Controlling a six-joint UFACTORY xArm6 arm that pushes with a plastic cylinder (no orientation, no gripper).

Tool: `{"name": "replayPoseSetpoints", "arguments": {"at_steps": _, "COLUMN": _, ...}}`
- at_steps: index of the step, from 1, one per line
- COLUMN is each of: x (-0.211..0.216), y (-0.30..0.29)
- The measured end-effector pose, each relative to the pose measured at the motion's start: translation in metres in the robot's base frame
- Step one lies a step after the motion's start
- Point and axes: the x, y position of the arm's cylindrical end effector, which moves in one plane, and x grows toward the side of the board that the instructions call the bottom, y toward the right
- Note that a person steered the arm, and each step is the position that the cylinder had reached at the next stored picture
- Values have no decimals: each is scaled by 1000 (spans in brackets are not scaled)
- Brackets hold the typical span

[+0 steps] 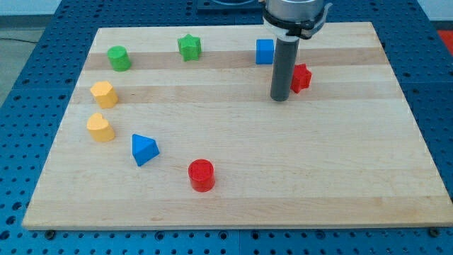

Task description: Slightly push the blue triangle in between the yellow heart and red circle

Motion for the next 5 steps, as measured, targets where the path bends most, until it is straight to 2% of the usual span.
{"name": "replayPoseSetpoints", "arguments": {"at_steps": 1, "x": 2, "y": -28}}
{"name": "replayPoseSetpoints", "arguments": {"at_steps": 2, "x": 21, "y": -94}}
{"name": "replayPoseSetpoints", "arguments": {"at_steps": 3, "x": 19, "y": -205}}
{"name": "replayPoseSetpoints", "arguments": {"at_steps": 4, "x": 24, "y": -283}}
{"name": "replayPoseSetpoints", "arguments": {"at_steps": 5, "x": 24, "y": -329}}
